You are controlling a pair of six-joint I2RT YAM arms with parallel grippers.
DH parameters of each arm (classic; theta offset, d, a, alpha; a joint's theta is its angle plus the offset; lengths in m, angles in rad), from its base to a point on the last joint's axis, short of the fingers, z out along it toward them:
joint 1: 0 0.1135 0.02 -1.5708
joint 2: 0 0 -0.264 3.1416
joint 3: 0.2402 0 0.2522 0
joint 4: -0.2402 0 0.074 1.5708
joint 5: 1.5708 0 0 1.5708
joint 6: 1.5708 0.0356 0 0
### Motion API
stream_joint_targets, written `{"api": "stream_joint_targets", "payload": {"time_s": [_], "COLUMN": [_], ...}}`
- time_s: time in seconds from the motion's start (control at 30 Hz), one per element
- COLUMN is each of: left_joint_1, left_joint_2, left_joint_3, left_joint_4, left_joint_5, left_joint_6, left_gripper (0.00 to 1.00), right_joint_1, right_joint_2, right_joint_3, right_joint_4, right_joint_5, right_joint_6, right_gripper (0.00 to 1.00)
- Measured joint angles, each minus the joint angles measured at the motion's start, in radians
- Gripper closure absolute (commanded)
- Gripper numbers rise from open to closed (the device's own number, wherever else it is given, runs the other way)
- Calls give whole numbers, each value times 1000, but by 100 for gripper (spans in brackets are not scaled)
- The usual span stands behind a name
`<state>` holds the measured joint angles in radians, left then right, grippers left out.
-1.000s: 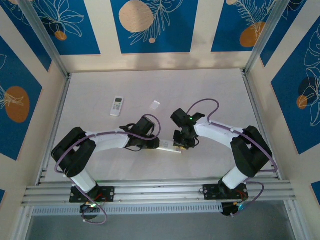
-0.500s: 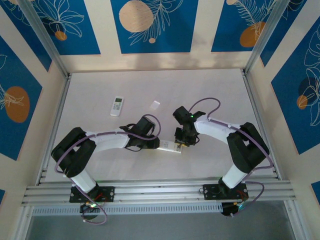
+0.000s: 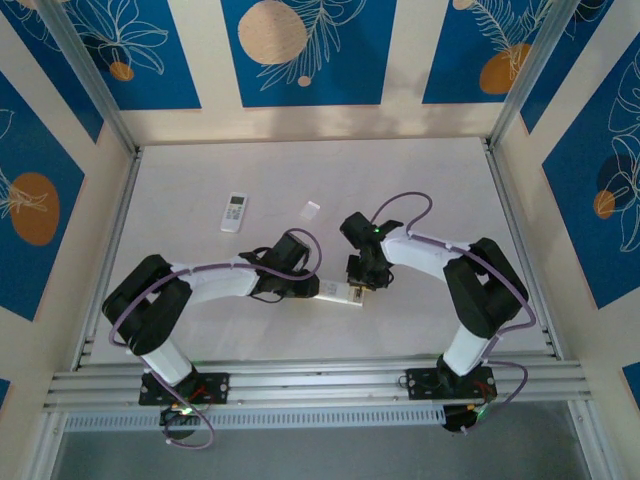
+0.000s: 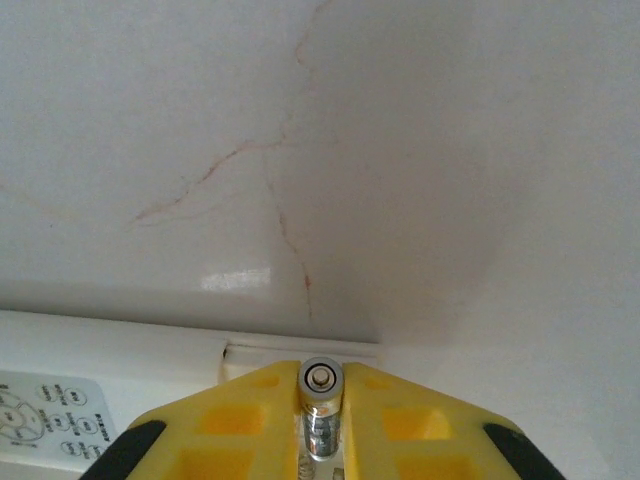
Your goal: Load the batteries into the remote control
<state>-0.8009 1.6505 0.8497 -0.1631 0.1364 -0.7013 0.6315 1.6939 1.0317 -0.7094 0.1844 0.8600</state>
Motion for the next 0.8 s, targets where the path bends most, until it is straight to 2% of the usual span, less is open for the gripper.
{"api": "stream_joint_targets", "payload": {"time_s": [0.17, 0.8], "left_joint_1": [0, -1], "left_joint_2": [0, 0], "left_joint_3": [0, 0], "left_joint_4": [0, -1], "left_joint_5": [0, 0], "left_joint_6": [0, 0], "left_gripper": [63, 63], "right_joint_1": [11, 23], "right_joint_2": [0, -41], "right_joint_3": [8, -31], "right_joint_4": [-14, -9], "right_joint_5": [15, -16], "right_joint_6": [-6, 22], "right_gripper": [88, 87]}}
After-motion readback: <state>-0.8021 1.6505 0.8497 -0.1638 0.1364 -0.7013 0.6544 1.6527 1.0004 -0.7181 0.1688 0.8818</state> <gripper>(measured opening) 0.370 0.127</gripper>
